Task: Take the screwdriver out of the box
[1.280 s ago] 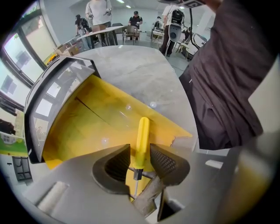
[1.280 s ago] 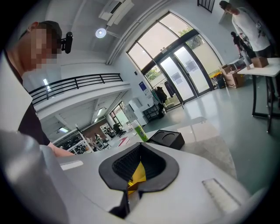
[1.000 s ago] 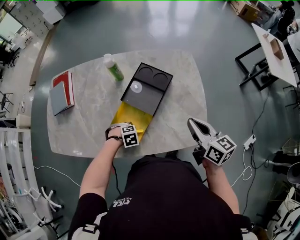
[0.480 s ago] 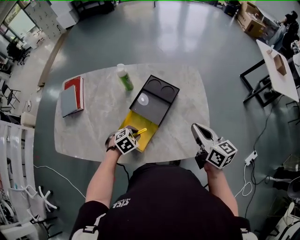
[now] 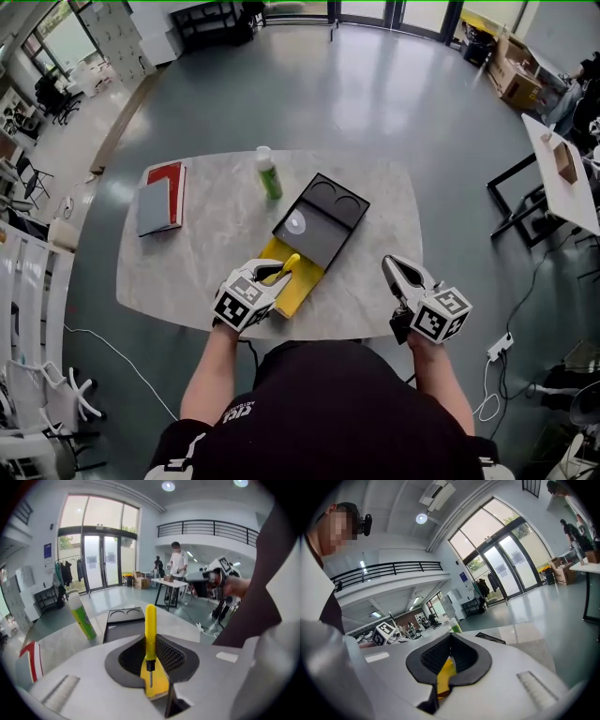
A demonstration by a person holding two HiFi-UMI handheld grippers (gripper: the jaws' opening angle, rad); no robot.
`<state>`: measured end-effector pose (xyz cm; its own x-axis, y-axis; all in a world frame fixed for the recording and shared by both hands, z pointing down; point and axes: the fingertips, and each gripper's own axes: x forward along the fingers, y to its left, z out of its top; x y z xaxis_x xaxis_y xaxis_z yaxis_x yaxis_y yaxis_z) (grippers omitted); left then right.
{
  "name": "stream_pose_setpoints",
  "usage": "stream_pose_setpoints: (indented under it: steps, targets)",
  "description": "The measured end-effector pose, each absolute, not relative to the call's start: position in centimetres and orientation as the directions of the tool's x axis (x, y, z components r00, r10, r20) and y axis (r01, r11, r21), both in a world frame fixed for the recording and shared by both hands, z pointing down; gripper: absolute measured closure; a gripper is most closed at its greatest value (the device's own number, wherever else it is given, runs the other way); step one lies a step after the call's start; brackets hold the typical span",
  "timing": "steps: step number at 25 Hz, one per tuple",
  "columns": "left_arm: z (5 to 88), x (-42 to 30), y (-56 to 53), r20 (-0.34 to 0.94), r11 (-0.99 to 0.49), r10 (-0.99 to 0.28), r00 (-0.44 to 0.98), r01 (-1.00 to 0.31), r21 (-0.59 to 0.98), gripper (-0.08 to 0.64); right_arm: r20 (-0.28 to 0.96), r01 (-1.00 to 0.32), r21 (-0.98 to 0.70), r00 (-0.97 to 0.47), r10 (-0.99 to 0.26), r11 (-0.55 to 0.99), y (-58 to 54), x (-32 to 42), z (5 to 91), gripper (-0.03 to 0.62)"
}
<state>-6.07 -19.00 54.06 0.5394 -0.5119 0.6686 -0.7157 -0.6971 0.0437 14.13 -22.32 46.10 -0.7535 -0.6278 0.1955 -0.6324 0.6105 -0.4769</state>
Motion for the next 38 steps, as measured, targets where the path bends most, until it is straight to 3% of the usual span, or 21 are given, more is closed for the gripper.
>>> stream_pose_setpoints:
  steps: [13, 21, 38]
  targets:
    - [39.4, -6.0, -19.2, 0.279, -0.588, -0.75, 0.6, -0.798, 0.136, 0.494, 0.16, -0.634, -0.37, -0.764, -0.625, 0.679, -21.7, 14.2, 41.5, 0.578]
    - [35.9, -7.3, -19.3, 0.099, -0.51, -0.846, 0.523, -0.85, 0.136, 0.494, 0.07, -0.61, -0.358, -0.772, -0.632, 0.706, -20.9, 13.6, 38.3, 0.58]
    - [36.2, -7.1, -19.9, 0.07, -0.475, -0.872, 0.484, -0.872, 0.12, 0.494, 0.051, -0.577, -0.322, -0.802, -0.595, 0.751, -21.0, 12.1, 38.2, 0.58]
